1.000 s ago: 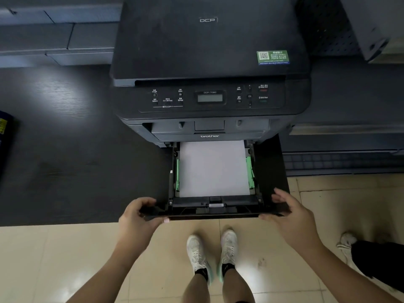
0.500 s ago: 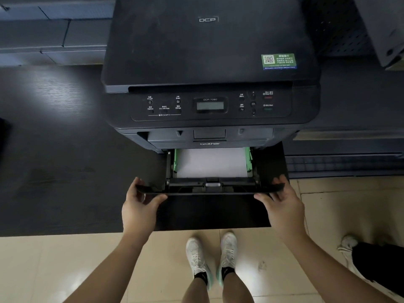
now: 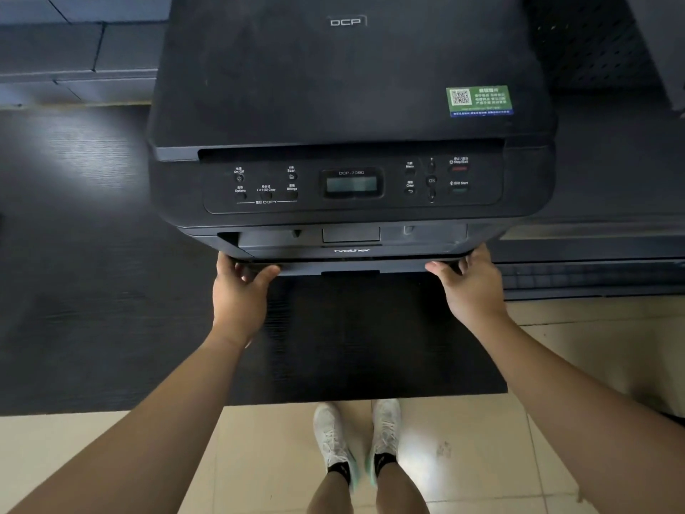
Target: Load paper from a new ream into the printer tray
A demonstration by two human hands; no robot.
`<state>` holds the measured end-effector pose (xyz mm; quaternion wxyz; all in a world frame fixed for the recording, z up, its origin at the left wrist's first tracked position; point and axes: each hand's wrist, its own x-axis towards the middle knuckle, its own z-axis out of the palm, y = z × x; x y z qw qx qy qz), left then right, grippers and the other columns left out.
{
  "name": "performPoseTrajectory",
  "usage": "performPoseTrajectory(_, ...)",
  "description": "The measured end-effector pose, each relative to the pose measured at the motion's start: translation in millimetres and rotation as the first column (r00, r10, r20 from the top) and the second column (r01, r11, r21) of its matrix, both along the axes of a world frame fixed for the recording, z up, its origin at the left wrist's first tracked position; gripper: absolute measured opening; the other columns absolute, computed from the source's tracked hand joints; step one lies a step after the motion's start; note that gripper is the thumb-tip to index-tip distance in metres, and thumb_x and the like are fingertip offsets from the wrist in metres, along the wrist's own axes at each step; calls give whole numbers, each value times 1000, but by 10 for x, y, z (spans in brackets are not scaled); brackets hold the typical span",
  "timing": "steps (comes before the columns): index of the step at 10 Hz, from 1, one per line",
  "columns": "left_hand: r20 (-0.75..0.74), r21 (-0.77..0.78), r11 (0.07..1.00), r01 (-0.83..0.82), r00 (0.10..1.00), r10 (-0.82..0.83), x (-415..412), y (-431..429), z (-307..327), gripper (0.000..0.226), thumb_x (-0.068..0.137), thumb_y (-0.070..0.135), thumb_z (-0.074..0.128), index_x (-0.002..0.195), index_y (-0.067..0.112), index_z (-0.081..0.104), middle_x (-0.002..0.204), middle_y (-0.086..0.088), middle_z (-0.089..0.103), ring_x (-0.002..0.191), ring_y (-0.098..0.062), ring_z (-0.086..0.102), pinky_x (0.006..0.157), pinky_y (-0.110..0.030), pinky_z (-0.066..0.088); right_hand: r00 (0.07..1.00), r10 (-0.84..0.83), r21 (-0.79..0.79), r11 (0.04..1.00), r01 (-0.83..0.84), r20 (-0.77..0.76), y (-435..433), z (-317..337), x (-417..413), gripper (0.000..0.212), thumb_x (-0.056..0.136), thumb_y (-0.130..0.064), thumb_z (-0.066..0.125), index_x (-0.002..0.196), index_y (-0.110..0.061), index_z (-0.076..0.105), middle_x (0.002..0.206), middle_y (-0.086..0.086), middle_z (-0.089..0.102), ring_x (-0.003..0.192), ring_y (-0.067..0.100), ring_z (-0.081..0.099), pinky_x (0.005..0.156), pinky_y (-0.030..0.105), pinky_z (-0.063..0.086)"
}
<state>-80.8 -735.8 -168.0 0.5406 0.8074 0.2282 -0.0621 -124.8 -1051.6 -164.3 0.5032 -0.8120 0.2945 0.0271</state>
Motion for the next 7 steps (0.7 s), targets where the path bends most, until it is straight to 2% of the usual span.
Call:
performPoseTrajectory(1,-1,-19,1000,-18,1000,18,47,-30,-38,51,84,14,75,127,21,48,101,18,65,91,11,61,80,-12,44,999,-34,-7,999,34,-1,21,3,58,58,82,-18,77,132,-8,49,137,8,60,130,25,52,106,33,43)
performPoseTrajectory(3,-8,-53,998,-24,1000,24,30,-28,-53,53,86,11,75,130,19,46,108,13,65,95,11,61,81,-12,45,996,-88,77,993,87,11,31,-28,49,56,79,-14,79,128,-8,51,132,8,64,125,21,58,109,39,45)
performPoseTrajectory(4,-14,-64,998,-27,1000,26,29,-22,-20,55,85,12,75,132,18,46,114,11,65,98,7,61,90,-17,46,996,-85,81,993,85,3,40,16,60,57,80,-14,78,130,-7,50,134,8,62,127,22,56,110,37,44)
performPoseTrajectory(5,-33,-31,999,16,999,-17,-16,8,58,55,84,15,76,131,20,48,115,15,64,103,6,60,100,-28,46,999,-4,60,998,6,-35,31,105,23,63,83,-17,76,137,-8,45,142,8,56,133,23,50,112,38,41)
performPoseTrajectory(6,-117,-26,998,49,992,-52,-122,20,174,70,86,16,75,146,15,39,132,4,59,119,-8,57,102,-28,41,988,66,64,996,-57,-142,-35,118,-71,75,86,-23,74,149,-12,36,149,8,48,134,25,49,111,40,40)
performPoseTrajectory(7,-225,71,992,106,970,-87,-685,73,427,67,87,17,74,145,3,42,140,-12,57,127,-28,56,100,-28,40,953,132,43,991,-125,-273,31,268,-568,61,88,-18,71,143,-7,46,137,10,61,124,26,59,96,22,45)
